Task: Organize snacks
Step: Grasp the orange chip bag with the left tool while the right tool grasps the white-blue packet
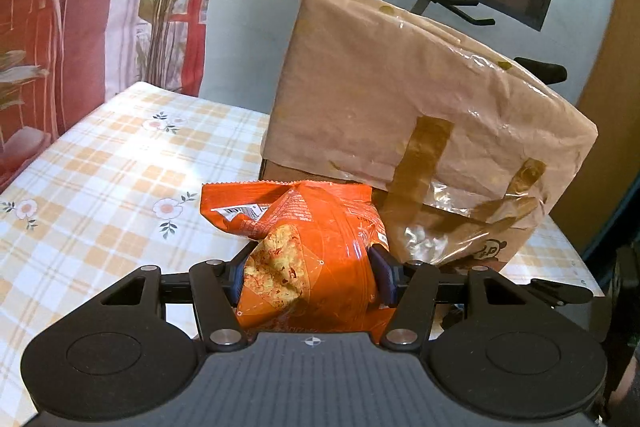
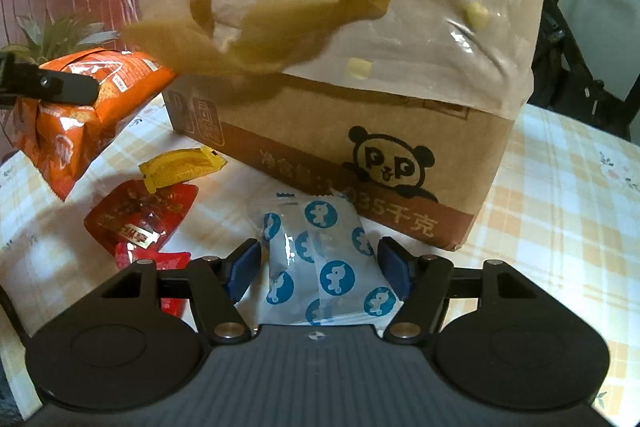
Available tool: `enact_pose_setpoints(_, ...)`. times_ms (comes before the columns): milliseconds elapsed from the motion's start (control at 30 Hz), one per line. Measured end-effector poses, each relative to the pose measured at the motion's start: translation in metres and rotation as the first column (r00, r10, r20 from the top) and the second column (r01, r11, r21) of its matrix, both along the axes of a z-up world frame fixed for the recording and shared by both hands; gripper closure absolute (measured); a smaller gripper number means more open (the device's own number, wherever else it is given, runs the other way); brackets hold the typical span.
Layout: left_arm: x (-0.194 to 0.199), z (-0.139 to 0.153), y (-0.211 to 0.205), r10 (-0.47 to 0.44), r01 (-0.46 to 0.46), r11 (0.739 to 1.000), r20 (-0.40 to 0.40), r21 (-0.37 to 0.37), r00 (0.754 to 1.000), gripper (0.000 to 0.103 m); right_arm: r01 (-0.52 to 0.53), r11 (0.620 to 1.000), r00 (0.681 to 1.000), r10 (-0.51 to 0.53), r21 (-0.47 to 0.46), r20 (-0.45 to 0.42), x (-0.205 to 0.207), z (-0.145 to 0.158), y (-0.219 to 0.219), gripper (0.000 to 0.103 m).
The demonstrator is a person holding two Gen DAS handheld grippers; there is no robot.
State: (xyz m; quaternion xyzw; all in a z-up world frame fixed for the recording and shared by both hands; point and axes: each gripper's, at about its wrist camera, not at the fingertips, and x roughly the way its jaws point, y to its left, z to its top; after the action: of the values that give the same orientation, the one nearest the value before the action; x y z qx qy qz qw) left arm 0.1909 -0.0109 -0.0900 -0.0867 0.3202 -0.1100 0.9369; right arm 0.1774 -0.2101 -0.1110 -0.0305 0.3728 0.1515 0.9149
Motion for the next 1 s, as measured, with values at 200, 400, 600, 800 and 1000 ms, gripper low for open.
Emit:
enact_pose_setpoints(200, -0.005, -0.004, -0.005, -0.008, 0.008, 1.0, -0.01, 0.002, 1.0, 0.042, 0.008, 1.0, 1.0, -0.008, -0.009, 0.026, -0.008, -0.002, 0.004, 0.045)
enact_pose_setpoints(400, -0.01, -0.011, -0.007, -0.02, 0.02, 1.0, -0.025, 0.002, 0.999, 0.042, 0.002, 1.0, 0.999, -0.002, 0.006, 0.038, -0.012, -0.001, 0.004, 0.046)
enact_pose_setpoints(600, -0.01, -0.013, -0.009, -0.031, 0.031, 1.0, -0.033, 0.003, 0.999, 0.042, 0.001, 1.0, 1.0, -0.001, -0.003, 0.031, -0.013, 0.0, 0.004, 0.046)
enact_pose_setpoints(800, -0.011, -0.015, -0.013, -0.05, 0.05, 0.999, -0.04, 0.003, 0.998, 0.042, 0.005, 1.0, 1.0, -0.005, -0.002, 0.025, -0.013, 0.001, 0.005, 0.045)
enact_pose_setpoints(1000, -0.012, -0.016, -0.013, -0.054, 0.054, 0.999, -0.041, 0.002, 0.998, 0.042, -0.004, 1.0, 1.0, 0.004, -0.01, -0.004, 0.001, 0.001, 0.01, 0.039)
